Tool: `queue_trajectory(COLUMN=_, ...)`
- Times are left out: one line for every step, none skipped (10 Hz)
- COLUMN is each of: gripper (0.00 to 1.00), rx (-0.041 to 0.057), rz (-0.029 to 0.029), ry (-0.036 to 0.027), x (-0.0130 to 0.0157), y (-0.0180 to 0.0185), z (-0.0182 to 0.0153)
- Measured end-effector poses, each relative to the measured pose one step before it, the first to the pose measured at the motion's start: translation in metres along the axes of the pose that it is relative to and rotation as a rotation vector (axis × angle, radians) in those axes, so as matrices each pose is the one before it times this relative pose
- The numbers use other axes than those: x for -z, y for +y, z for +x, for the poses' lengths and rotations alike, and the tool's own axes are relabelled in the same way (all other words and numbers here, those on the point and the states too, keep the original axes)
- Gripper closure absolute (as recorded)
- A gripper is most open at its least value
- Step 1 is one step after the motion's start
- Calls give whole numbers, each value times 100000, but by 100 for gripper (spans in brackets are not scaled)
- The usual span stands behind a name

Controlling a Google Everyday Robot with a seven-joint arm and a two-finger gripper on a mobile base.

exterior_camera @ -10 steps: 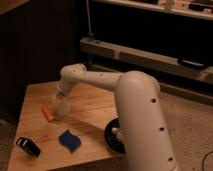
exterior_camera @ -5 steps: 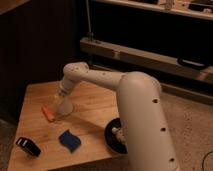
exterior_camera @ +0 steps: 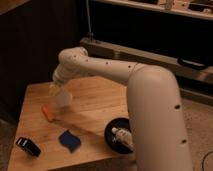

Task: Place the ceramic cup over the eraser

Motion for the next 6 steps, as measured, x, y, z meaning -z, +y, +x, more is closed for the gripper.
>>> queue_trajectory(gripper=100, rx=2855, rz=241, ry=-1240, x=1214, y=426, z=-1481)
queue_trajectory(gripper=100, rx=3636, rz=-394, ry=-1066, x=1204, y=653, z=-1656)
queue_trajectory(gripper=100, rx=4591, rz=-1148, ry=-1149, x=988, y=936, z=-1957)
queue_trajectory(gripper=100, rx=683, rz=-475, ry=-104, x=-42, y=222, z=-274)
queue_trajectory(gripper=100, rx=-228, rz=212, ry=118, x=79, y=-111, z=187)
queue_trajectory(gripper=100, rx=-184, rz=203, ry=15, x=121, y=-80, z=112)
